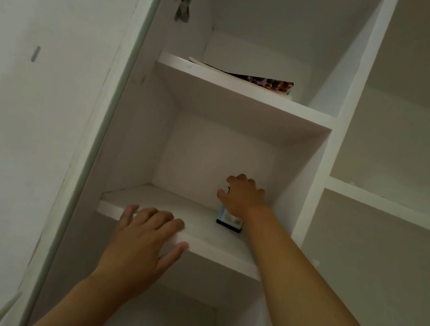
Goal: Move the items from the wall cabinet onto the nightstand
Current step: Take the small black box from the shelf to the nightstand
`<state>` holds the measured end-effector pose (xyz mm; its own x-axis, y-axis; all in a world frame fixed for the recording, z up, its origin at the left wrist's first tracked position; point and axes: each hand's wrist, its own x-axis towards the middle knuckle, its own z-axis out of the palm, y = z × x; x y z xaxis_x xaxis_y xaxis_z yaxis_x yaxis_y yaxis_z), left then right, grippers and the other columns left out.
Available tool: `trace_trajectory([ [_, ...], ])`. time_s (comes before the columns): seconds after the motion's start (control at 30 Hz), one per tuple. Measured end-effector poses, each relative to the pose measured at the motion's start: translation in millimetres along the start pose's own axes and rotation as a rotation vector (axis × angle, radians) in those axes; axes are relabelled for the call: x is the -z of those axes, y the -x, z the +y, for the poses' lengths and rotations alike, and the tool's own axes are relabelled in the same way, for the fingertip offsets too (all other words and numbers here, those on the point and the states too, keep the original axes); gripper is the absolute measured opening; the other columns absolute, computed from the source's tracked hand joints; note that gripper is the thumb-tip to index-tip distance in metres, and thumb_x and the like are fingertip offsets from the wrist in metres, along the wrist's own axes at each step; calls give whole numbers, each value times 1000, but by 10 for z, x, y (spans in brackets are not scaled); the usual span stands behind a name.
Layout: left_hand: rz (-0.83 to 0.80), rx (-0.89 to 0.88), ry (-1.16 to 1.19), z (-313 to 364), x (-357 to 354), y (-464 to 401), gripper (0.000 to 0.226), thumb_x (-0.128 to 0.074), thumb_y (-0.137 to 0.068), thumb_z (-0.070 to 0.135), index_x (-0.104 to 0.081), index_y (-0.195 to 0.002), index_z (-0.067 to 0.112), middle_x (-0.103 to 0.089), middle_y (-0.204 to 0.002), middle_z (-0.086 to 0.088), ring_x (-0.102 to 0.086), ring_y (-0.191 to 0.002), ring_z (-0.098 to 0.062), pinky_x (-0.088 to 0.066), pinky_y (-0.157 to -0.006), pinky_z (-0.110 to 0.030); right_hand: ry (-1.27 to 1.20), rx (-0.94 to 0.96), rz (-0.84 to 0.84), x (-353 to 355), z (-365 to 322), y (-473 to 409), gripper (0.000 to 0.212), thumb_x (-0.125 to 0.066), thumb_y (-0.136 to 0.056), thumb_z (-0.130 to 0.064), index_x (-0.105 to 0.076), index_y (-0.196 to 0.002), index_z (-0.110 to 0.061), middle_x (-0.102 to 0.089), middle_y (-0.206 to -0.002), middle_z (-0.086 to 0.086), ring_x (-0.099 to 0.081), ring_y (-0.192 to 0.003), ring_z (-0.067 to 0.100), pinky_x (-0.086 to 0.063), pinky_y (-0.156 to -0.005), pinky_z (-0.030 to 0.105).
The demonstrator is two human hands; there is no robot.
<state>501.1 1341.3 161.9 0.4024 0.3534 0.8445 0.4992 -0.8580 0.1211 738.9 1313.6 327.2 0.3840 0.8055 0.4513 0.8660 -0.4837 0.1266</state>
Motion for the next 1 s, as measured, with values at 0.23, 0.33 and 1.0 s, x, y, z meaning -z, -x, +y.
trace_trajectory([
  [0.23, 12, -5, 18, -10, -7, -3, 40, -34, -101, 64, -59, -124, 42, -57, -117, 21, -52, -117, -11, -28, -114, -45, -54, -54, -91, -79, 47, -179, 57, -42, -103, -50, -44, -152, -21, -46, -148, 9, -44, -133, 34, -40, -108, 50],
  [0.33, 9, -5, 31, -13, -6, -5, 40, -35, -101, 64, -60, -123, 42, -57, -117, 22, -53, -116, -10, -28, -114, -45, -123, -40, -116, -115, 89, -236, 56, -45, -102, -45, -47, -149, -15, -51, -143, 12, -50, -128, 34, -47, -105, 46],
  [1.0, -2, 24, 20, 32, 1, -9, 44, -34, -100, 64, -61, -124, 39, -59, -117, 19, -53, -115, -11, -28, -113, -44, -383, 231, 74, 281, -202, 622, 55, -55, -100, -31, -46, -154, -25, -43, -154, -2, -45, -134, 21, -43, -105, 35],
])
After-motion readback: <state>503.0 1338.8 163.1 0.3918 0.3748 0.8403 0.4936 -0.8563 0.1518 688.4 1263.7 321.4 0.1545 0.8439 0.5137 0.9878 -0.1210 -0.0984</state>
